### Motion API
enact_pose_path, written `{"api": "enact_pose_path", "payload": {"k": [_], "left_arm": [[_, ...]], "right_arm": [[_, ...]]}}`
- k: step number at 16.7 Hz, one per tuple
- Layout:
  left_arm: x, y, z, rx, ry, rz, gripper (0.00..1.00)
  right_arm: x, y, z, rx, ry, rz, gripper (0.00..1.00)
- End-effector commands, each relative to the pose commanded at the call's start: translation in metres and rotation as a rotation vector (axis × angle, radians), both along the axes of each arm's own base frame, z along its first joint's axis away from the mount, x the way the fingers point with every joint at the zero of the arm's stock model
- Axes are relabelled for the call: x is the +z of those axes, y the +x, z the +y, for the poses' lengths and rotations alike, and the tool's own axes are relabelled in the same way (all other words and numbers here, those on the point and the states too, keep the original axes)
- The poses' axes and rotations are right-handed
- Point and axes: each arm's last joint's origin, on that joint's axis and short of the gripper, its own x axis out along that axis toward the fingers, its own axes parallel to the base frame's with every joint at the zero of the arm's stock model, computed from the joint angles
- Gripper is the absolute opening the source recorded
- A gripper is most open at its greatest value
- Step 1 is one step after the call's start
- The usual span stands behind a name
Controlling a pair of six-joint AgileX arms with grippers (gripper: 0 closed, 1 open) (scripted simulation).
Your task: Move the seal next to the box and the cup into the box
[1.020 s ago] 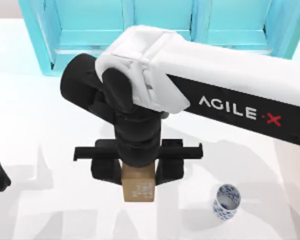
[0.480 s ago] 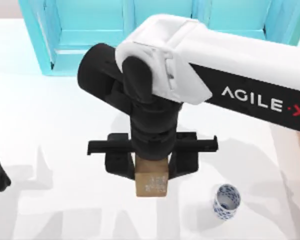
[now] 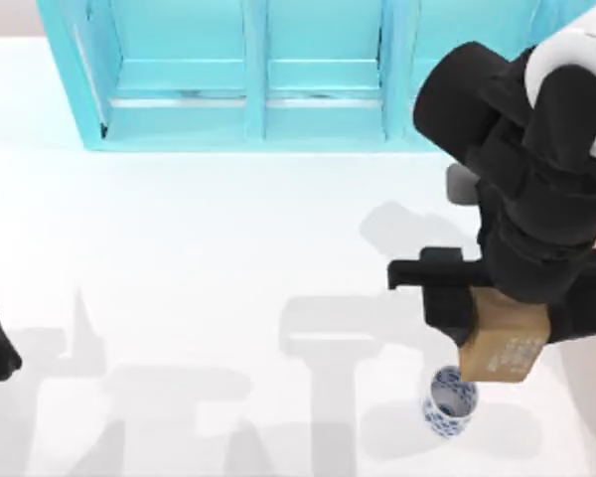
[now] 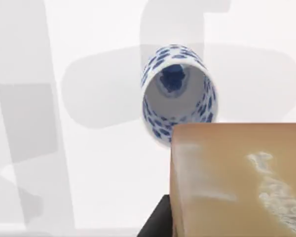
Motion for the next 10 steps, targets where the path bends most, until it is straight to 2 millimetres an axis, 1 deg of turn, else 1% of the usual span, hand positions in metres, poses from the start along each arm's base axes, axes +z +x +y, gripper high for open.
{"api": "enact_pose_path", "payload": {"k": [2, 3, 5, 7, 10], "left_arm": [[0.0, 0.0, 0.0, 0.0, 0.0, 0.0, 1.0], [0.0, 0.0, 0.0, 0.0, 0.0, 0.0, 1.0], [0.0, 0.0, 0.0, 0.0, 0.0, 0.0, 1.0], [0.0, 0.0, 0.0, 0.0, 0.0, 0.0, 1.0], [0.0, 0.0, 0.0, 0.0, 0.0, 0.0, 1.0]], "right_arm": [[-0.001, -0.01, -0.036, -0.006, -0.001, 0.003, 0.0], [-0.002, -0.015, -0.049, 0.006, 0.0, 0.002, 0.0], [-0.004, -0.023, -0.067, 0.026, 0.002, 0.0, 0.0], [-0.004, -0.025, -0.074, 0.03, 0.003, -0.003, 0.0], [-0.004, -0.025, -0.074, 0.03, 0.003, -0.003, 0.0]]}}
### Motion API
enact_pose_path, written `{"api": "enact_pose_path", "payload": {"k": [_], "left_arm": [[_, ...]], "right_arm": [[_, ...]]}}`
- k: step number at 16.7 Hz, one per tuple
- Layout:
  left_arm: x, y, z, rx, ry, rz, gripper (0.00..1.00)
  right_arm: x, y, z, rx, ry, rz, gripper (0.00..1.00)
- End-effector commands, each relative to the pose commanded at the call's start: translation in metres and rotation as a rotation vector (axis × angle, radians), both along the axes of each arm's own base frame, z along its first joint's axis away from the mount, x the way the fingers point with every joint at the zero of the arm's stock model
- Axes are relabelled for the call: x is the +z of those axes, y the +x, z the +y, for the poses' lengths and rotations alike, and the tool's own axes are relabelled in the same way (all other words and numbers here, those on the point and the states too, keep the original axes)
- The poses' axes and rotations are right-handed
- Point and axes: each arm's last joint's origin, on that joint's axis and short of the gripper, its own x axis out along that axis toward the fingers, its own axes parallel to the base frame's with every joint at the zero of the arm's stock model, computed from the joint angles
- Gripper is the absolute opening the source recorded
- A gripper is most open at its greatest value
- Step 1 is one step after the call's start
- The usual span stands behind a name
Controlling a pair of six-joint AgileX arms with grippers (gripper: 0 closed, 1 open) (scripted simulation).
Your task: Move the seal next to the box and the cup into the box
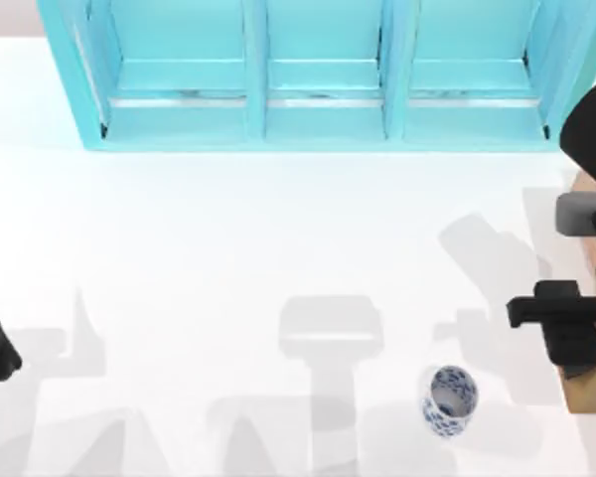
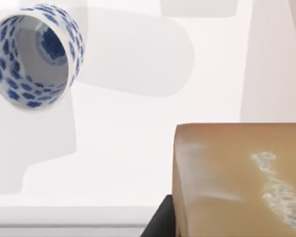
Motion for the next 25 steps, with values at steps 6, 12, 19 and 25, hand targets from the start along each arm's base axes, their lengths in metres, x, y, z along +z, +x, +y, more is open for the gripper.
{"api": "enact_pose_path", "payload": {"k": [6, 12, 19, 25], "left_arm": [[0.0, 0.0, 0.0, 0.0, 0.0, 0.0, 1.0], [0.0, 0.0, 0.0, 0.0, 0.0, 0.0, 1.0], [0.0, 0.0, 0.0, 0.0, 0.0, 0.0, 1.0], [0.0, 0.0, 0.0, 0.0, 0.0, 0.0, 1.0]], "right_arm": [[-0.028, 0.001, 0.001, 0.001, 0.001, 0.0, 0.0], [-0.065, -0.001, 0.0, 0.0, 0.0, 0.0, 0.0], [-0.065, -0.001, 0.0, 0.0, 0.0, 0.0, 0.3], [-0.065, -0.001, 0.0, 0.0, 0.0, 0.0, 0.75]]}}
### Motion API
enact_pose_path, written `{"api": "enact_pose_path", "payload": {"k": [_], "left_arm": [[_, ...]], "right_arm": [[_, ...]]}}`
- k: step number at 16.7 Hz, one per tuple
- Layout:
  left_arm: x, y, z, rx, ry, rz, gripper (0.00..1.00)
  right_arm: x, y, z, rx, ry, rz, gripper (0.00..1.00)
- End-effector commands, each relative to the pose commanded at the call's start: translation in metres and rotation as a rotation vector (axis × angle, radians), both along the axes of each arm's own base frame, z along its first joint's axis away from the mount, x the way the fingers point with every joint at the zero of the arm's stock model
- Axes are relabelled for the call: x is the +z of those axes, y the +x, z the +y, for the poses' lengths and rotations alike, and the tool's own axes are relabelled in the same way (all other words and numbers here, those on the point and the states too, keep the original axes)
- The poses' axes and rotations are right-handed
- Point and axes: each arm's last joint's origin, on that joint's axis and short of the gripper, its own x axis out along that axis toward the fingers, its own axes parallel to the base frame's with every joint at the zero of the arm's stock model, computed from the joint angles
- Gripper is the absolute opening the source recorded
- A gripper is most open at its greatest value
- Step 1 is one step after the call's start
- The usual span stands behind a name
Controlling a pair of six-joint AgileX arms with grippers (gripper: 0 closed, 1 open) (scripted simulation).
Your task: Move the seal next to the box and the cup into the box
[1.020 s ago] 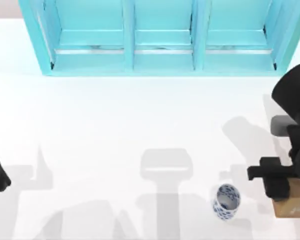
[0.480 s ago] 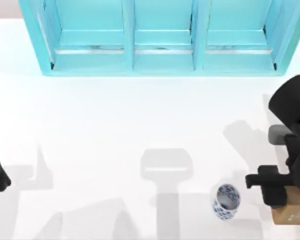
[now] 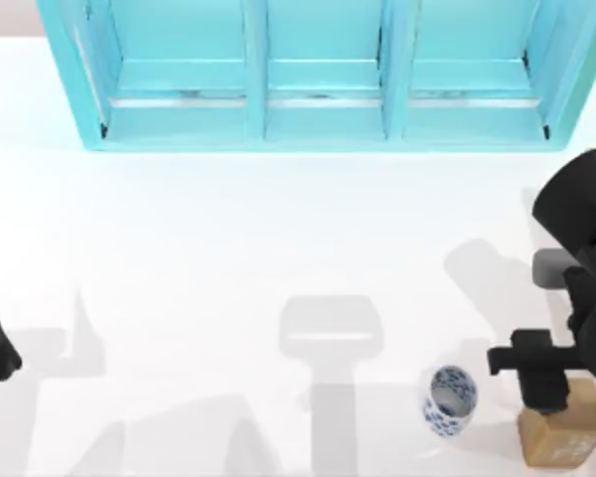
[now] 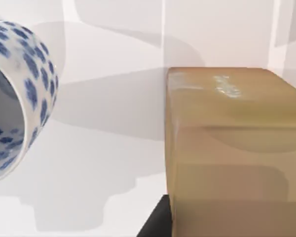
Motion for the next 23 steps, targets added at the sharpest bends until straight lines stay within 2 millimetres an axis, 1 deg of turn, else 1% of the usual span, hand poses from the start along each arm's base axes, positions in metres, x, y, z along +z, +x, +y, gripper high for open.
{"api": "enact_pose_path", "payload": {"k": [3, 4, 12, 14, 16, 18, 21, 23], "left_arm": [[0.0, 0.0, 0.0, 0.0, 0.0, 0.0, 1.0], [0.0, 0.0, 0.0, 0.0, 0.0, 0.0, 1.0], [0.0, 0.0, 0.0, 0.0, 0.0, 0.0, 1.0], [0.0, 0.0, 0.0, 0.0, 0.0, 0.0, 1.0], [0.0, 0.0, 0.0, 0.0, 0.0, 0.0, 1.0], [0.0, 0.0, 0.0, 0.0, 0.0, 0.0, 1.0], [0.0, 0.0, 0.0, 0.0, 0.0, 0.0, 1.0], [0.0, 0.0, 0.0, 0.0, 0.0, 0.0, 1.0]], "right_arm": [[0.0, 0.0, 0.0, 0.0, 0.0, 0.0, 0.98], [0.0, 0.0, 0.0, 0.0, 0.0, 0.0, 1.0], [0.0, 0.0, 0.0, 0.0, 0.0, 0.0, 1.0], [0.005, 0.0, 0.001, 0.003, 0.003, -0.005, 1.0], [0.02, 0.002, 0.002, 0.003, 0.009, -0.014, 1.0], [0.046, 0.005, 0.003, -0.001, 0.013, -0.019, 1.0], [0.082, 0.002, 0.002, 0.0, 0.007, -0.004, 1.0], [0.096, 0.0, 0.0, 0.0, 0.003, -0.001, 1.0]]}}
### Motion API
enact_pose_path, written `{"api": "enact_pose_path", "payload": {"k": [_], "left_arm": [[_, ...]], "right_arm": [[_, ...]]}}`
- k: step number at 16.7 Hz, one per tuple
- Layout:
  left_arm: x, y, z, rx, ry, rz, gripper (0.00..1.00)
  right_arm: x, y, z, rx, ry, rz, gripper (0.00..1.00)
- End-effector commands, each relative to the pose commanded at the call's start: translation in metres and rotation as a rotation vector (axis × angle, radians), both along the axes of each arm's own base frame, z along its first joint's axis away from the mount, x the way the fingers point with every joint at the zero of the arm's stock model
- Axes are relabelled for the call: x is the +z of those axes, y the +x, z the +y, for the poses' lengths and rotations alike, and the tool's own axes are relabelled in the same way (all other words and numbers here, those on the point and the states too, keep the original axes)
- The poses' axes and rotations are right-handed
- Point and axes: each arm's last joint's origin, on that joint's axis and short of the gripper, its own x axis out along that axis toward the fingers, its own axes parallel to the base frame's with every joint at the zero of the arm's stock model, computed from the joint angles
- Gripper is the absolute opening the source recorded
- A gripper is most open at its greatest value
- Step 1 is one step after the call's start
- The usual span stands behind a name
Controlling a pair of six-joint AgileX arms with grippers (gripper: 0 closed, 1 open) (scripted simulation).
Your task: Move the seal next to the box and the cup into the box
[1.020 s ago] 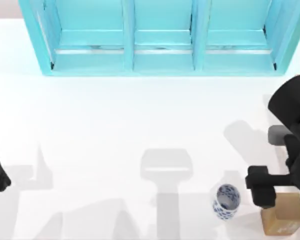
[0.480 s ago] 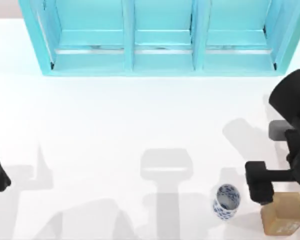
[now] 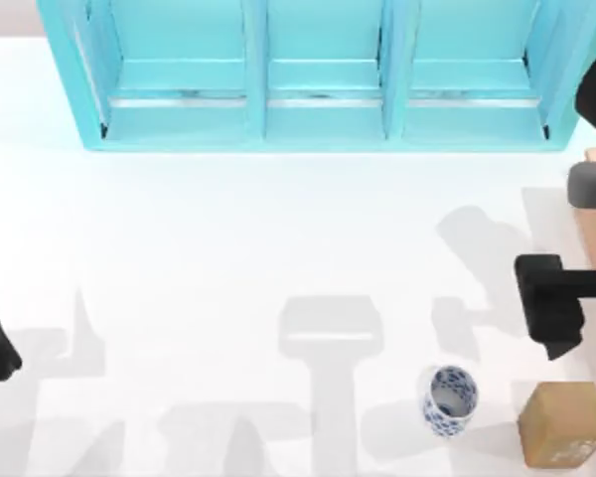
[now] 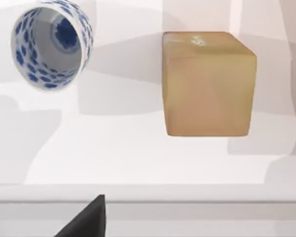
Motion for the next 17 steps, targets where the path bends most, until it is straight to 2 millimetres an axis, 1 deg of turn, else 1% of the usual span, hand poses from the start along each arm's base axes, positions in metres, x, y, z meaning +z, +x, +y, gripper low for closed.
{"api": "enact_pose_path", "payload": {"k": [1, 4, 6, 7, 9, 12, 14, 15, 17], "left_arm": [[0.0, 0.0, 0.0, 0.0, 0.0, 0.0, 1.0], [0.0, 0.0, 0.0, 0.0, 0.0, 0.0, 1.0], [0.0, 0.0, 0.0, 0.0, 0.0, 0.0, 1.0], [0.0, 0.0, 0.0, 0.0, 0.0, 0.0, 1.0], [0.0, 0.0, 0.0, 0.0, 0.0, 0.0, 1.0], [0.0, 0.0, 0.0, 0.0, 0.0, 0.0, 1.0], [0.0, 0.0, 0.0, 0.0, 0.0, 0.0, 1.0], [0.0, 0.0, 0.0, 0.0, 0.0, 0.0, 1.0], [0.0, 0.0, 0.0, 0.0, 0.0, 0.0, 1.0]], "right_arm": [[0.003, 0.0, 0.0, 0.0, -0.002, 0.0, 1.0], [0.004, 0.0, -0.001, 0.0, -0.003, 0.001, 1.0], [0.002, 0.0, 0.001, 0.003, -0.005, 0.005, 1.0], [-0.002, 0.002, 0.006, 0.008, -0.007, 0.008, 1.0], [-0.014, 0.007, 0.021, 0.012, -0.011, 0.013, 1.0], [-0.04, 0.022, 0.044, -0.007, 0.003, -0.007, 1.0], [-0.057, 0.025, 0.061, -0.006, 0.003, -0.006, 1.0], [-0.063, 0.024, 0.067, -0.002, 0.0, -0.002, 1.0], [-0.066, 0.024, 0.07, 0.002, -0.003, 0.002, 1.0]]}}
